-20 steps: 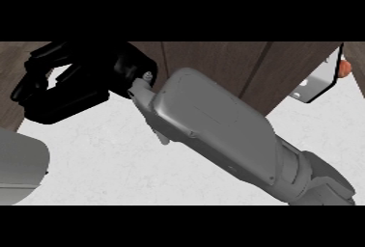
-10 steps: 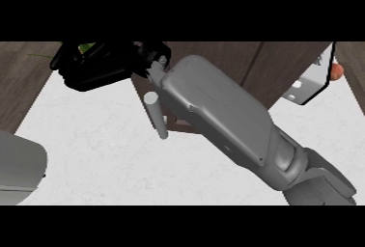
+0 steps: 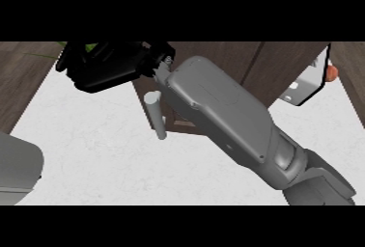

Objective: Pick up the wine, place it into the cabinet and close the cabinet

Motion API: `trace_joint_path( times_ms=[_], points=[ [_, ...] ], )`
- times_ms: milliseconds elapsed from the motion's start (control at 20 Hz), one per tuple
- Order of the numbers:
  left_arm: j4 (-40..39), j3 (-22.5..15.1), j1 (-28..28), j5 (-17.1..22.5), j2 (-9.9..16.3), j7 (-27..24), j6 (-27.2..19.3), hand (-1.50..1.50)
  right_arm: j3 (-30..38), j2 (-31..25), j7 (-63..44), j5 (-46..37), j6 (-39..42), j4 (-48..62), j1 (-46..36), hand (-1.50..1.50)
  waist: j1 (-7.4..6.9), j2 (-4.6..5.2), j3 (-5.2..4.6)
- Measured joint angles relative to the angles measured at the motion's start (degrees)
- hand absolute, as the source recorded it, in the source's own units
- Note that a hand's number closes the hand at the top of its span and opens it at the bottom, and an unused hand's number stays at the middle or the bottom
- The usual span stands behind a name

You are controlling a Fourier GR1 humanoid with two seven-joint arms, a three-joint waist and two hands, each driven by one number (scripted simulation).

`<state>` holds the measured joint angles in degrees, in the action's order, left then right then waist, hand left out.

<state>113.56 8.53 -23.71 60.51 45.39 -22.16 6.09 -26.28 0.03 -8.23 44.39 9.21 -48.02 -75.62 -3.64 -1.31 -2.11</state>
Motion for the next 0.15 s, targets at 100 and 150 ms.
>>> trace_joint_path(
  times_ms=[100,150],
  points=[
    [0.7,-0.8,0.3,0.3,-0.2,0.6,-0.2,-1.50,-0.2,0.0,0.9,0.2,0.4,0.1,0.0,1.50,0.17,0.03,-0.13],
    [1.0,-1.3,0.4,0.4,-0.3,0.8,-0.2,-1.50,-0.2,0.0,1.1,0.5,0.5,0.2,0.0,1.50,0.24,0.04,-0.17]
  ],
)
